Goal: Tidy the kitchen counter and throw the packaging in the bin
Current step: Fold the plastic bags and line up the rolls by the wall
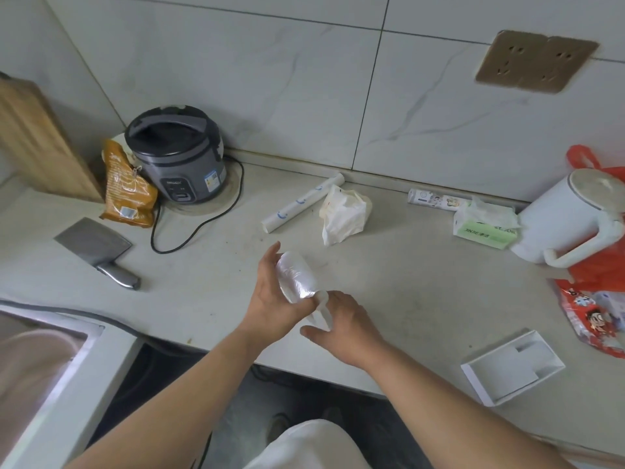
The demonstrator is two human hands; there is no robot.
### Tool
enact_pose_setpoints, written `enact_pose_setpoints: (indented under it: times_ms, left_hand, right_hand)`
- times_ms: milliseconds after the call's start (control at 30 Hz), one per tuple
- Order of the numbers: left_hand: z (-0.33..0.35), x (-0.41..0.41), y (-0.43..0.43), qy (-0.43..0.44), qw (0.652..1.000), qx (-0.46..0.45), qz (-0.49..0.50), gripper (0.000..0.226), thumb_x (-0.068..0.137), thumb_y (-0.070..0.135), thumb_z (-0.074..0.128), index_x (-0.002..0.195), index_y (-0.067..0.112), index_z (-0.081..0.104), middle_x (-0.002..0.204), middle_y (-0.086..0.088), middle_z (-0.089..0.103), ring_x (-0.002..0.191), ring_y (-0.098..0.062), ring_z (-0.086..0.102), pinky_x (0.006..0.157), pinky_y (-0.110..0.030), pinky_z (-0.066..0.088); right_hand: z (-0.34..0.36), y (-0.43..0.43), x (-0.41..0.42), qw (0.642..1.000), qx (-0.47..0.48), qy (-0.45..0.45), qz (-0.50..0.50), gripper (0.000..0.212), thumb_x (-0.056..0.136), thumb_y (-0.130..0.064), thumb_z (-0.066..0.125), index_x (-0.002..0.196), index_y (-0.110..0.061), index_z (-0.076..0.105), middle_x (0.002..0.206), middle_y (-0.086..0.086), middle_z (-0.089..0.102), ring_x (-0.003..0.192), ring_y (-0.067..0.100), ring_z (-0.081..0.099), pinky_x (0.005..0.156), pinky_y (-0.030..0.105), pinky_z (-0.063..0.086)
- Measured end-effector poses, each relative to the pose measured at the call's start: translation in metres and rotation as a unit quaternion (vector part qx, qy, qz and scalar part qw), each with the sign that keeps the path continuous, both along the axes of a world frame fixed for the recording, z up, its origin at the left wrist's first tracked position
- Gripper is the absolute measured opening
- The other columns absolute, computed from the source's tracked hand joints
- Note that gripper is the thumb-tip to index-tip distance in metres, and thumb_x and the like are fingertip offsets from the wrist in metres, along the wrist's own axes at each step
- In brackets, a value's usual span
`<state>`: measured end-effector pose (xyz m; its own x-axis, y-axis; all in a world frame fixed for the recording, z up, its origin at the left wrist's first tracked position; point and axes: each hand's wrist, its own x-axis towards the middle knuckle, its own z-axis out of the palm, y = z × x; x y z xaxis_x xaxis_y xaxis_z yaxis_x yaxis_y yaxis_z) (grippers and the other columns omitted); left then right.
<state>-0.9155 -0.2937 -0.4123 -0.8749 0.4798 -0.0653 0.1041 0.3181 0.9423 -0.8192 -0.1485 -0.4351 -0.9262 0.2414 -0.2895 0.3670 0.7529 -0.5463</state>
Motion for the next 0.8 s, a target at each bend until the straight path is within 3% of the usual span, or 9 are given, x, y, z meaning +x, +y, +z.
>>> enact_pose_setpoints:
  times_ms: [167,267,367,500,600,667,800]
  left_hand:
    - [0.008,0.006,0.005,-0.013,1.000,0.007,0.005,0.107,0.062,0.052,0.083,0.142,0.052,0.012,0.130,0.036,0.032,0.123,0.015,0.035,0.081,-0.003,0.038]
    - [0.014,0.009,0.009,-0.003,1.000,0.007,0.003,0.109,0.060,0.058,0.082,0.142,0.052,0.012,0.124,0.049,0.027,0.118,0.026,0.030,0.080,0.000,0.037]
    - [0.018,0.012,0.011,0.005,1.000,0.001,0.007,0.108,0.061,0.057,0.084,0.142,0.053,0.012,0.124,0.047,0.029,0.120,0.018,0.036,0.086,-0.009,0.036]
    - [0.021,0.014,0.013,0.018,1.000,-0.012,0.014,0.105,0.066,0.049,0.085,0.143,0.049,0.014,0.120,0.039,0.037,0.118,0.005,0.045,0.093,-0.018,0.039]
    - [0.020,0.015,0.012,0.015,1.000,-0.013,0.014,0.106,0.066,0.050,0.086,0.144,0.049,0.014,0.131,0.019,0.041,0.128,-0.005,0.043,0.106,-0.027,0.037]
    - [0.017,0.016,0.012,0.015,1.000,-0.023,0.014,0.107,0.064,0.052,0.086,0.144,0.050,0.013,0.133,0.016,0.041,0.129,-0.008,0.043,0.107,-0.028,0.037]
    - [0.007,0.018,0.010,0.018,0.998,-0.059,0.003,0.115,0.057,0.062,0.085,0.145,0.049,0.012,0.128,0.022,0.042,0.125,-0.004,0.044,0.100,-0.024,0.039]
  right_hand:
    - [0.003,0.000,-0.008,0.993,0.085,0.078,0.017,0.033,0.096,-0.041,0.057,0.114,-0.014,0.066,0.107,0.004,0.069,0.101,0.025,0.061,0.085,0.036,0.048]
    - [0.006,-0.001,-0.010,0.986,0.137,0.093,0.028,0.016,0.095,-0.020,0.054,0.094,-0.012,0.068,0.092,0.004,0.070,0.089,0.026,0.063,0.072,0.033,0.042]
    - [0.005,0.001,-0.009,0.973,0.215,0.056,0.068,0.012,0.090,-0.012,0.056,0.084,-0.015,0.066,0.086,0.003,0.069,0.085,0.026,0.062,0.070,0.034,0.038]
    - [0.002,0.011,-0.003,0.956,0.279,0.038,0.086,0.005,0.083,-0.020,0.071,0.079,-0.016,0.069,0.075,0.002,0.067,0.073,0.024,0.063,0.063,0.036,0.044]
    - [0.000,0.022,0.001,0.948,0.305,0.022,0.084,0.009,0.081,-0.023,0.074,0.082,-0.018,0.067,0.078,0.001,0.066,0.074,0.025,0.063,0.065,0.037,0.043]
    - [0.004,0.028,0.001,0.945,0.314,-0.002,0.088,0.012,0.080,-0.018,0.073,0.087,-0.019,0.064,0.084,0.001,0.065,0.079,0.024,0.062,0.068,0.037,0.041]
    - [0.018,0.043,0.002,0.935,0.344,0.025,0.082,0.033,0.051,0.005,0.081,0.068,-0.015,0.060,0.066,0.005,0.058,0.058,0.028,0.058,0.056,0.035,0.041]
